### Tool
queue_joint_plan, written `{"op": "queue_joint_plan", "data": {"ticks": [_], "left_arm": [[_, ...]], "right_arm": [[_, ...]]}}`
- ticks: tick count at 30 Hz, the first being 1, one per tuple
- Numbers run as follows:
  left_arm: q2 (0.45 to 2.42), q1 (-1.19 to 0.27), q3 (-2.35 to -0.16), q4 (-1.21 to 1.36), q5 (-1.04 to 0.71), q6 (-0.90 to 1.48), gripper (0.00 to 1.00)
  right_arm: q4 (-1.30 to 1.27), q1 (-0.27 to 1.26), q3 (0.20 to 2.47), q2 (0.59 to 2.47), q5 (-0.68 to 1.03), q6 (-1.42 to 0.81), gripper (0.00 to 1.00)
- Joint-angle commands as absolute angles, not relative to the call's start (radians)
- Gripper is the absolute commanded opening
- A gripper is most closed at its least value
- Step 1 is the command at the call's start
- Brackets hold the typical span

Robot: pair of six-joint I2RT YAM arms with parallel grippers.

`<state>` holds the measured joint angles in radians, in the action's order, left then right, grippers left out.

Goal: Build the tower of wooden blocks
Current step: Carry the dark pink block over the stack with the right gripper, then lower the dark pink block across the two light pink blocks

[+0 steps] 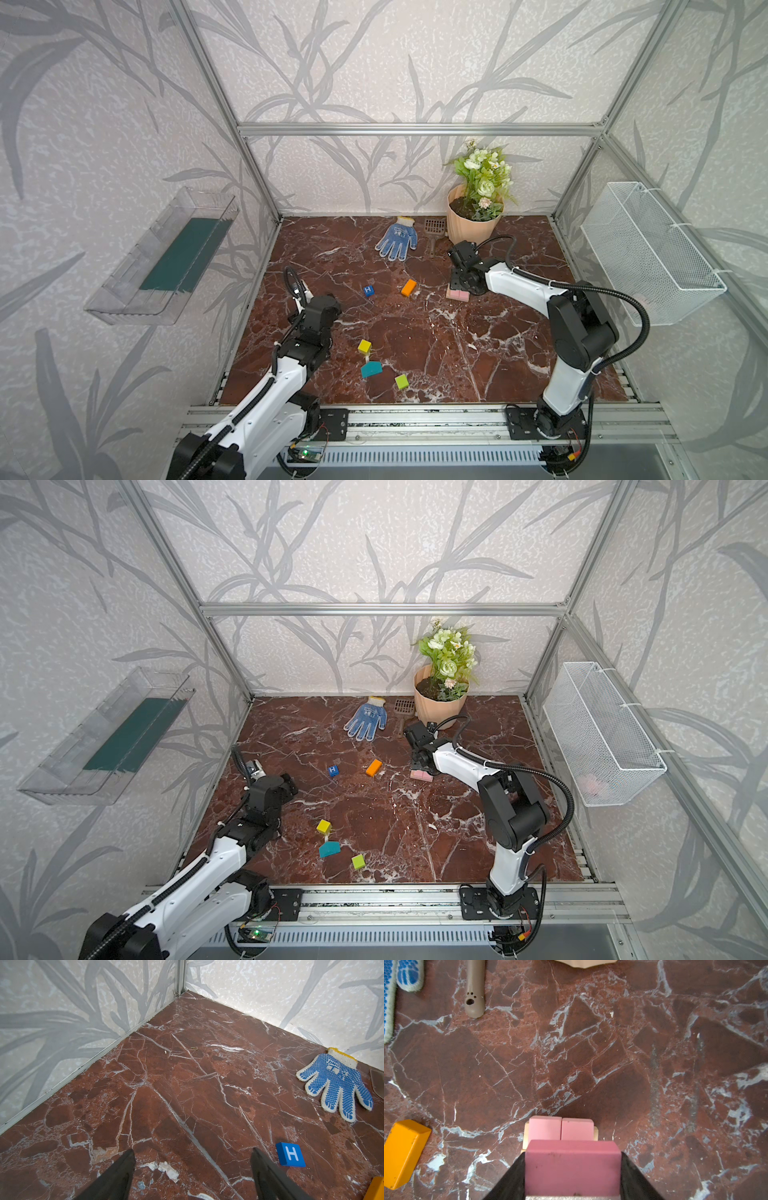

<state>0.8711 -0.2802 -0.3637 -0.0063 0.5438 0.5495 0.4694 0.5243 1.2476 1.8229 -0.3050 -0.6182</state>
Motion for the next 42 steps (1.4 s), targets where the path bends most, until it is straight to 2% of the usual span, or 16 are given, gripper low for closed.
{"op": "queue_joint_plan", "data": {"ticks": [1,42], "left_arm": [[0.867,-0.278,-0.367,0.002,0.549,0.549,0.86],[0.871,-0.278,-0.369,0.002,0.551,0.551,0.86]], "right_arm": [[0.495,0.522,1.28,1.841,-0.299,-0.612,0.4],[0.52,0.517,1.346,1.928,-0.31,-0.617,0.41]]}}
